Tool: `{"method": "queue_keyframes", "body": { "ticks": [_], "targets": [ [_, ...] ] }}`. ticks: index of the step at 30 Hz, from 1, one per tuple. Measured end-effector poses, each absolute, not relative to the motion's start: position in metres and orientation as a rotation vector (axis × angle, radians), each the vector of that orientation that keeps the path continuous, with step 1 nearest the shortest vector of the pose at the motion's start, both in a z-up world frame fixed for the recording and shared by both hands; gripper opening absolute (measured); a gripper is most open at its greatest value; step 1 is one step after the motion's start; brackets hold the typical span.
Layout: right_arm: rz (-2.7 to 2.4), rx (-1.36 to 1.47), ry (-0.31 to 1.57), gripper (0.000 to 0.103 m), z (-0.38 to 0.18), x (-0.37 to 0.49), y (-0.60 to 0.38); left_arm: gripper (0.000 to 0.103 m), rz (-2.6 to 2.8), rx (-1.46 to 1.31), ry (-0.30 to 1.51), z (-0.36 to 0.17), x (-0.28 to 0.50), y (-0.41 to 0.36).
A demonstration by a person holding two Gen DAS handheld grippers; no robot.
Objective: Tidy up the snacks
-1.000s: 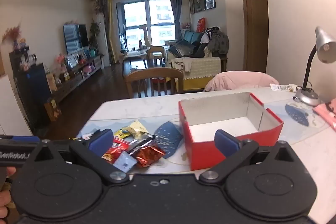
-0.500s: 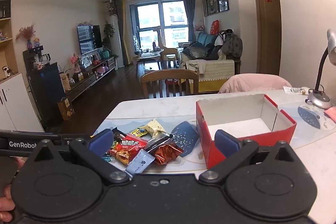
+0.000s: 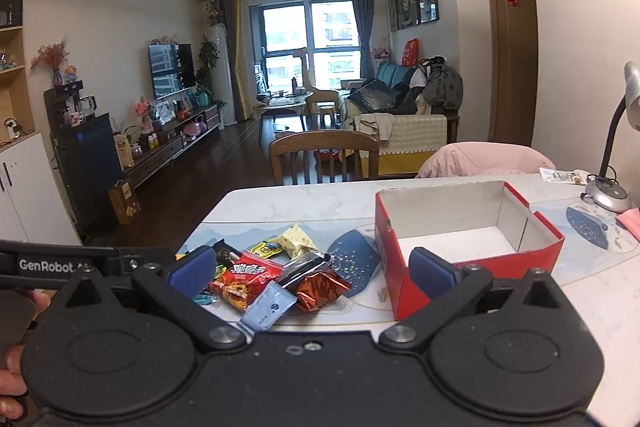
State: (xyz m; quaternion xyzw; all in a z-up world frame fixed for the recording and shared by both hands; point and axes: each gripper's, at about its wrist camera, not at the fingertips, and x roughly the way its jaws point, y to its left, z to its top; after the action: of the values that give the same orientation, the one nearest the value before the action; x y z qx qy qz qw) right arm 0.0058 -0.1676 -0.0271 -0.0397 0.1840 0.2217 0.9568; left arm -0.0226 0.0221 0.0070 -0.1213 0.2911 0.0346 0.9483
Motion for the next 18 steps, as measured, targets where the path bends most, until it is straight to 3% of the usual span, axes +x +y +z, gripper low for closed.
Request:
{"method": "queue_keyframes", "body": {
  "ticks": [18],
  "targets": [
    [0.456,-0.087,0.39,0.103,-0.0282,-0.0017,-0.1601,0.103,0.083,-0.222,0.595,0.0081,-0.0246,0.0218]
  ]
}}
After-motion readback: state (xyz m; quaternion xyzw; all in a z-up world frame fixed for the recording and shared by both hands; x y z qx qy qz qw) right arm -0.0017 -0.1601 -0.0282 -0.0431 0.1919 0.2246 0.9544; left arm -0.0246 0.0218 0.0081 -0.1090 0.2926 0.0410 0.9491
